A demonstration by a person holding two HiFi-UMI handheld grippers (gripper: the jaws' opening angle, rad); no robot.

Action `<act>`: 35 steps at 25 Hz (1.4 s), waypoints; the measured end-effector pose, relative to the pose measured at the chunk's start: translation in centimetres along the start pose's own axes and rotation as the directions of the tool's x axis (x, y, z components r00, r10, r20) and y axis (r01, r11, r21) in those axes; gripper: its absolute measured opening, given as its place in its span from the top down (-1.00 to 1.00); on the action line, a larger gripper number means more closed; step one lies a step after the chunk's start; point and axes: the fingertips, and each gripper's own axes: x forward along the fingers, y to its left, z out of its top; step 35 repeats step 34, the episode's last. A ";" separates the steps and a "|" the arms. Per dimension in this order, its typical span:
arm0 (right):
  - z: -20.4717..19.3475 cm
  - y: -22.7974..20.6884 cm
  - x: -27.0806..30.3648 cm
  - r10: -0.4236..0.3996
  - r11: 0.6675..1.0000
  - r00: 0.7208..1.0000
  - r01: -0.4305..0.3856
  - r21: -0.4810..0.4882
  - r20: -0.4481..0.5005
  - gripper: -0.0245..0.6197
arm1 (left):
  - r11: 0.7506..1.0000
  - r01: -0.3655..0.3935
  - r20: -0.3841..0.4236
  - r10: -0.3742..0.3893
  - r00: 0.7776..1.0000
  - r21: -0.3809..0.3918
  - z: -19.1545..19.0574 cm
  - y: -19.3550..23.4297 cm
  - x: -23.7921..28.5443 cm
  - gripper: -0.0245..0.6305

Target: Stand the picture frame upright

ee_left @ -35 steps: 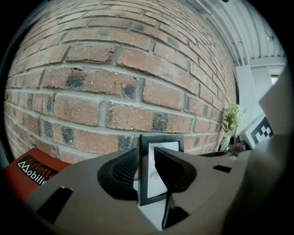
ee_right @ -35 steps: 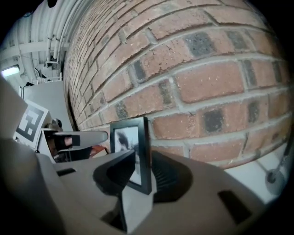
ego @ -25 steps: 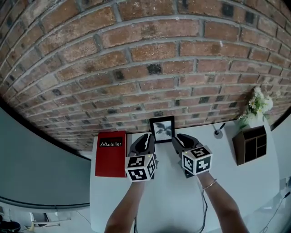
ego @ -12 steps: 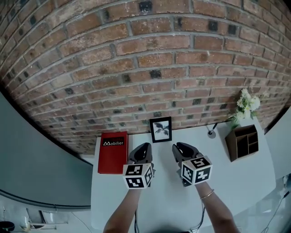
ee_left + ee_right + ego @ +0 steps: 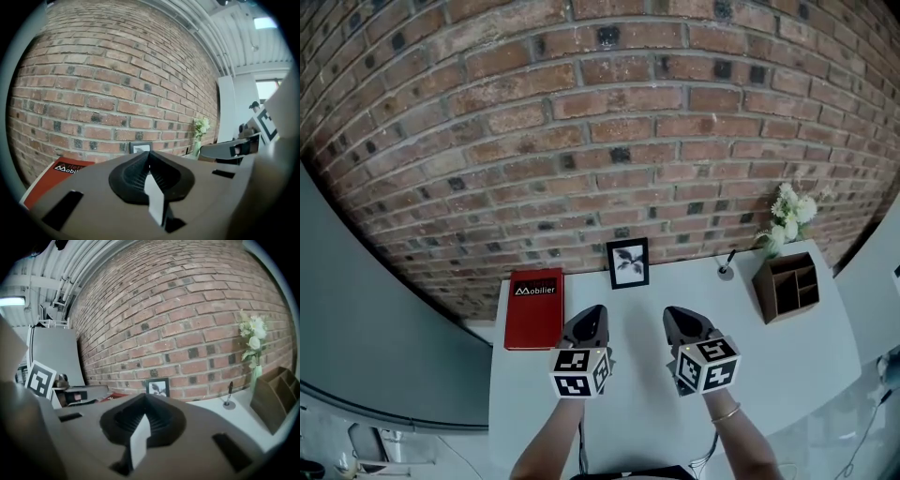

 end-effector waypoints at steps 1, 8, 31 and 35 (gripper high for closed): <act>-0.2 0.2 -0.4 -0.004 1.000 1.000 0.004 -0.002 0.000 0.91 | 1.000 0.002 0.002 -0.002 1.000 -0.001 0.0 -0.1 -0.4 0.93; -1.0 1.1 -2.9 -0.028 1.000 1.000 0.028 -0.005 -0.003 0.91 | 1.000 0.010 0.003 -0.010 1.000 -0.006 -0.4 -0.4 -2.8 0.94; -2.1 1.5 -3.4 -0.055 0.998 0.998 0.054 -0.038 -0.032 0.92 | 1.000 0.003 -0.024 -0.004 1.000 -0.020 -1.4 -0.3 -3.8 0.94; -2.0 1.3 -3.1 -0.048 0.998 0.998 0.046 -0.044 -0.038 0.92 | 1.000 -0.004 -0.023 0.003 1.000 -0.026 -1.3 -0.3 -3.3 0.94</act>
